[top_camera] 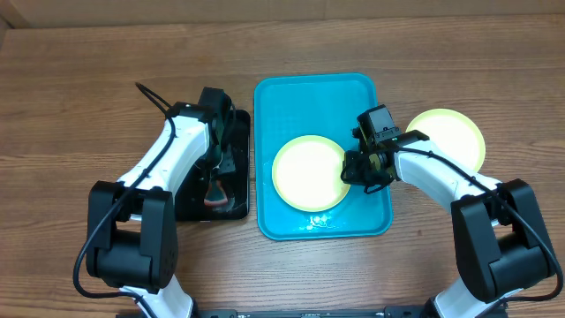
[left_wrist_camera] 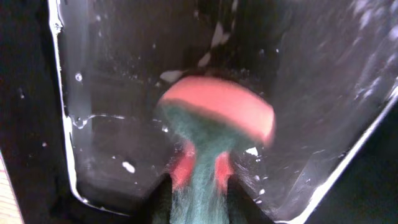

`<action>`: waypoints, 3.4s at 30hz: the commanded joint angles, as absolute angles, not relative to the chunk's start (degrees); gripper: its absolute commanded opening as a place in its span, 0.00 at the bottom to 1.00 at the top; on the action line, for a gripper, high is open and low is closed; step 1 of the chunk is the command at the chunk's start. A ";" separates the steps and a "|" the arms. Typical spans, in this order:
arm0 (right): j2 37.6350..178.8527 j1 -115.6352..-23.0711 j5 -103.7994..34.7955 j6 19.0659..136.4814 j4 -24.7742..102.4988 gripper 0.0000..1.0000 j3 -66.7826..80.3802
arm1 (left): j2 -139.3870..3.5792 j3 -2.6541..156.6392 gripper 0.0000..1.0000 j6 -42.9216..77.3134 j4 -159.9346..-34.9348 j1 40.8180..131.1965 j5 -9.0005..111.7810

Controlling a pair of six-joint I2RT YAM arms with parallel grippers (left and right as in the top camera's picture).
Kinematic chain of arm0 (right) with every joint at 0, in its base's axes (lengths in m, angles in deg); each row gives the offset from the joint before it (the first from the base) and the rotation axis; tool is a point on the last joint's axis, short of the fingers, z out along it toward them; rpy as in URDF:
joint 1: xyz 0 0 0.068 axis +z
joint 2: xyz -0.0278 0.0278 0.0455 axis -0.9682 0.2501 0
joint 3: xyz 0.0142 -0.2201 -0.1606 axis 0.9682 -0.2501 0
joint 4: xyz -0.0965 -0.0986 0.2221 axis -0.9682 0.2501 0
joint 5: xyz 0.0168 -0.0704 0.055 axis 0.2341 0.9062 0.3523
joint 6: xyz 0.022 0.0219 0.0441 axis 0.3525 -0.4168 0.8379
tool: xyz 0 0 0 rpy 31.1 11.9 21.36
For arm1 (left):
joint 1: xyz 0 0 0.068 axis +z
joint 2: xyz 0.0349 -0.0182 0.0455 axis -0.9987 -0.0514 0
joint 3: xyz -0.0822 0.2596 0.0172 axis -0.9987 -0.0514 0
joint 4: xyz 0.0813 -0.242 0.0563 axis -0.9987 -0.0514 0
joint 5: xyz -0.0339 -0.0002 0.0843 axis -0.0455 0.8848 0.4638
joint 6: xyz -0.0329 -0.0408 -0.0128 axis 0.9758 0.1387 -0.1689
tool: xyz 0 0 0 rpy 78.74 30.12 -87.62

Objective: Clean dirty plates on tray and stack at the side
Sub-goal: 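Return the sponge to the black tray, open and withdraw the left gripper, then lift the cleaned yellow plate with the right gripper over the black tray, then hold the yellow plate tilted over the black tray with the right gripper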

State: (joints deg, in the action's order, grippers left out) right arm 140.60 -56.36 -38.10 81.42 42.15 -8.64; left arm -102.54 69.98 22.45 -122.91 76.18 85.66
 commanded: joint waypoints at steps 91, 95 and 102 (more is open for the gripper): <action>145.76 -11.29 30.12 65.10 44.67 0.04 27.51 | -87.00 99.81 1.00 21.86 -147.19 96.07 80.66; 145.76 -11.29 30.12 65.10 44.67 0.04 27.51 | -87.00 99.81 1.00 21.86 -147.19 96.07 80.66; 145.76 -11.29 30.12 65.10 44.67 0.04 27.51 | -87.00 99.81 1.00 21.86 -147.19 96.07 80.66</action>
